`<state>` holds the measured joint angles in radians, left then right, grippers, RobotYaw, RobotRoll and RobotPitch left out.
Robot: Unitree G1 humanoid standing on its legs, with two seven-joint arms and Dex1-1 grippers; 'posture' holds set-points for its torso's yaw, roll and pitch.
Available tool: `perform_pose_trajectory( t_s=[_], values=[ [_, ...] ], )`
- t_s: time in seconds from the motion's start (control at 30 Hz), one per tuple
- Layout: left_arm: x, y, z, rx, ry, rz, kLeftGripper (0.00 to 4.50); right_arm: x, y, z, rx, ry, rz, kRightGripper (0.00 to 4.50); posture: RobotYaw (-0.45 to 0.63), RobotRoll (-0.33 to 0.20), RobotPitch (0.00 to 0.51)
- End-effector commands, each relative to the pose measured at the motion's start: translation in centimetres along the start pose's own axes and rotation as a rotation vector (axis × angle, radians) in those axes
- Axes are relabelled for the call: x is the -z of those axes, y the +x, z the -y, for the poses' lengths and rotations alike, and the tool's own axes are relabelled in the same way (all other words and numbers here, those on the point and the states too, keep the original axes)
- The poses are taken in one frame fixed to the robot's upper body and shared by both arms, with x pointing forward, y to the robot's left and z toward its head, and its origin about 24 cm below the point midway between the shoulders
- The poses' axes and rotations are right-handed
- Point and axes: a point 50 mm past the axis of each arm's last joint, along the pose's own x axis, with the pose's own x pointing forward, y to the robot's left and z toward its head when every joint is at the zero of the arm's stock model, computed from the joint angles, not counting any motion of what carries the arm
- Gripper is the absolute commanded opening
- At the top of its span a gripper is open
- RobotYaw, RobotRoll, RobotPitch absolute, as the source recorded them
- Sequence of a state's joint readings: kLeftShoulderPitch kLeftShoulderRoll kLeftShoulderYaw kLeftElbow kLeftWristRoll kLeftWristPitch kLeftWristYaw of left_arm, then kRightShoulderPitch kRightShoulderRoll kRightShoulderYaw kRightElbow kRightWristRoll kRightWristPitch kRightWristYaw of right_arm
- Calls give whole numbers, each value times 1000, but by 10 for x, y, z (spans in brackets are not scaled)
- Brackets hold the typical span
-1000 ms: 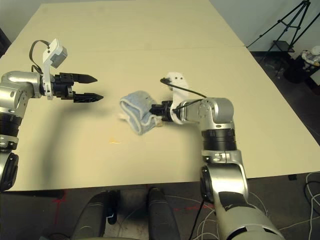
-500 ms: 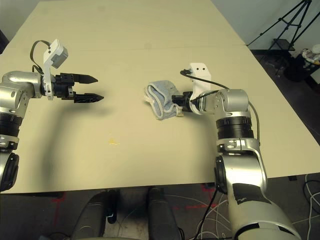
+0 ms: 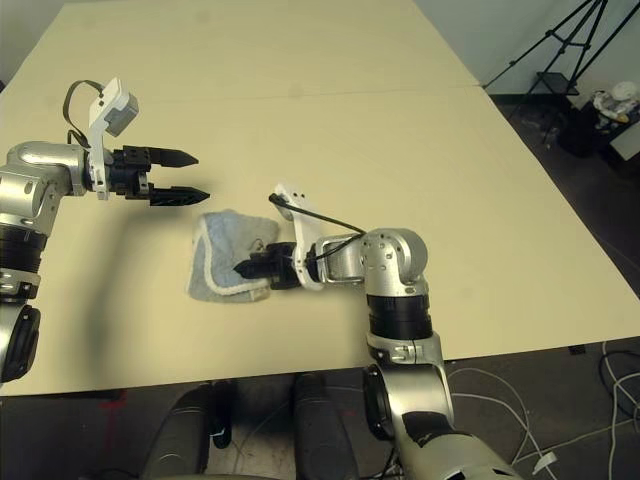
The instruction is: Wipe the water off the table with a rag.
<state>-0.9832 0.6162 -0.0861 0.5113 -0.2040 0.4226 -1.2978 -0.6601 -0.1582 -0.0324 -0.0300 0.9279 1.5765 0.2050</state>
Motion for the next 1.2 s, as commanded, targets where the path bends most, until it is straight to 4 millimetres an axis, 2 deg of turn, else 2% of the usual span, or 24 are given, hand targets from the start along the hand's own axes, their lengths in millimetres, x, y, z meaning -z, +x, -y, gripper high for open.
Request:
perform_pose_trajectory(
  t_s=[0.03, 0.3, 0.4, 0.53, 0.67, 0.8, 1.07, 1.2],
  values=[
    [1, -1, 1, 10, -2, -14, 4500, 9, 6, -5, -18, 8, -65, 13, -14, 0, 250],
    [3, 0, 2, 11, -11, -15, 4500, 7, 16, -20, -93, 26, -63, 13, -15, 0, 258],
    [4, 2, 2, 12, -14, -16, 4500, 9, 16, -6, 18, 74, -49, 13, -15, 0, 259],
    [4, 0, 1, 10, -14, -22, 4500, -5, 4, 16, 188, 125, 59, 13, -19, 0, 260],
    [3, -4, -2, -1, -9, -40, 4500, -26, -16, 35, 317, 141, 166, 13, -23, 0, 261],
    [0, -9, -7, -23, 3, -48, 4500, -46, -50, 60, 496, 137, 268, 13, -23, 0, 259],
    [-1, -10, -10, -31, 11, -48, 4500, -61, -109, 101, 748, 124, 390, 13, -23, 0, 254],
    [0, -10, -11, -41, 13, -47, 4500, -65, -141, 115, 848, 106, 440, 13, -20, 0, 252]
  ],
)
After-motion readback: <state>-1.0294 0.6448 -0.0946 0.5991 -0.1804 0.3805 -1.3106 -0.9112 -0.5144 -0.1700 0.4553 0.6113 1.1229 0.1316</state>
